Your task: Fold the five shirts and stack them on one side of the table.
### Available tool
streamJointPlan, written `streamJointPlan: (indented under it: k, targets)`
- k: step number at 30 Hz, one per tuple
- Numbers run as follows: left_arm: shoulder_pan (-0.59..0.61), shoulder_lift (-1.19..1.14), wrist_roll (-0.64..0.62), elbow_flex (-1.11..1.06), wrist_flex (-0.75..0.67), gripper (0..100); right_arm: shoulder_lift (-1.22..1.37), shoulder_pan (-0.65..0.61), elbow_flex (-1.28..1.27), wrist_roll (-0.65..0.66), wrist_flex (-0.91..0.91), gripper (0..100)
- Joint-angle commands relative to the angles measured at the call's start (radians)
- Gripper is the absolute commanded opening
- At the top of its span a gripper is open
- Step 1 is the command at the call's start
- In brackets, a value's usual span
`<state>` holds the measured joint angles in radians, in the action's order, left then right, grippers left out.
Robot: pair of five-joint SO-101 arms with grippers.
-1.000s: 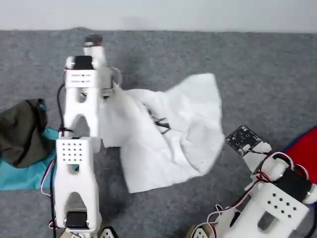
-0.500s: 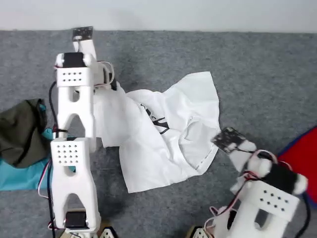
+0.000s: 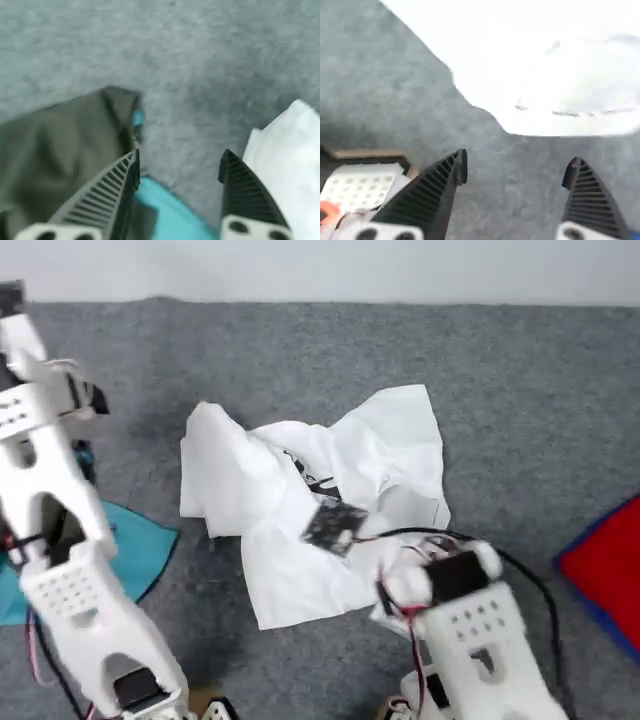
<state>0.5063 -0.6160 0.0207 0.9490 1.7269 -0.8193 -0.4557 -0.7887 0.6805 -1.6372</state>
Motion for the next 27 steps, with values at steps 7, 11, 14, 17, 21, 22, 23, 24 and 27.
streamJointPlan:
  k: [7,11,14,17,21,22,23,24,27]
  targets:
    - [0.021,0.468,0.071,-0.47,0.029,25,0.49,-0.242,0.31,-0.008,-0.002,30.7]
    - [0.008,0.574,0.071,-0.616,0.029,25,0.667,-0.346,0.497,-0.014,-0.068,30.9]
    - [0.008,0.614,0.072,-0.688,0.028,25,0.779,-0.38,0.589,-0.014,-0.085,31.0]
    - [0.012,0.626,0.072,-0.723,0.028,25,0.895,-0.378,0.629,-0.009,-0.061,31.0]
    - [0.012,0.628,0.069,-0.728,0.028,25,1.04,-0.384,0.681,-0.009,-0.048,31.0]
    - [0.012,0.628,0.069,-0.728,0.029,25,1.073,-0.381,0.7,-0.008,-0.048,30.7]
    - [0.014,0.628,0.068,-0.728,0.029,25,1.106,-0.377,0.717,-0.008,-0.048,30.7]
    - [0.014,0.628,0.068,-0.728,0.029,25,1.136,-0.372,0.733,-0.008,-0.048,30.6]
    - [0.014,0.628,0.068,-0.728,0.029,25,1.213,-0.363,0.77,-0.008,-0.05,27.9]
